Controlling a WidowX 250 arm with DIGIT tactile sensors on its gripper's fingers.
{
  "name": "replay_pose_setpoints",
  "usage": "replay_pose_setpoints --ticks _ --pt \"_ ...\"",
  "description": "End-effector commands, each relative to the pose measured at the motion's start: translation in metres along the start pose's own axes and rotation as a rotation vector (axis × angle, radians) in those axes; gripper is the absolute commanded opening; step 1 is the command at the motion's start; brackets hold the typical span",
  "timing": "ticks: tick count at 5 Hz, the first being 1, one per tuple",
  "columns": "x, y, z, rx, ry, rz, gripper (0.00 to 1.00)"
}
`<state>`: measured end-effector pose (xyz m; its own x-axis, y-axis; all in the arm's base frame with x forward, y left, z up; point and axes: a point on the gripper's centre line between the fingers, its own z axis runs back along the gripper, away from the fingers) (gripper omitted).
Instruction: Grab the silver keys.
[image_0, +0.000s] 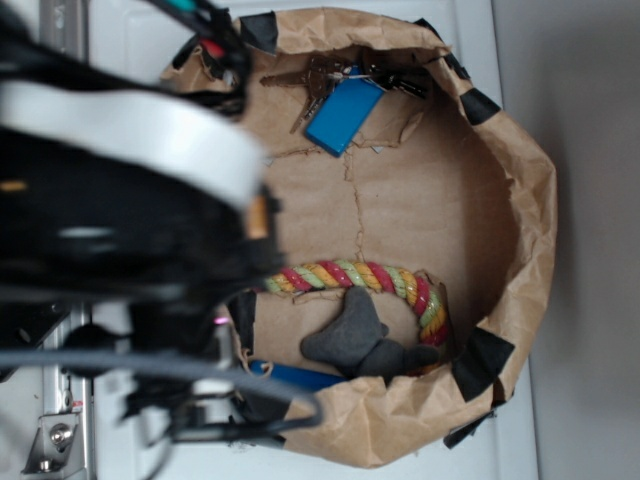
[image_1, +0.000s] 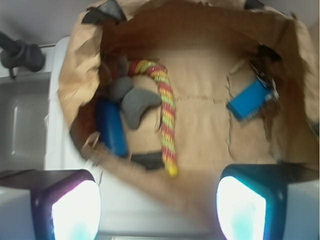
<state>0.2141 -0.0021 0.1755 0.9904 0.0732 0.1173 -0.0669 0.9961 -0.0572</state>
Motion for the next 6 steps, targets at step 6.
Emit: replay_pose_setpoints --ticks 6 --pt "0.059 0.034 -0.04 0.083 -0.191 0.134 1.0"
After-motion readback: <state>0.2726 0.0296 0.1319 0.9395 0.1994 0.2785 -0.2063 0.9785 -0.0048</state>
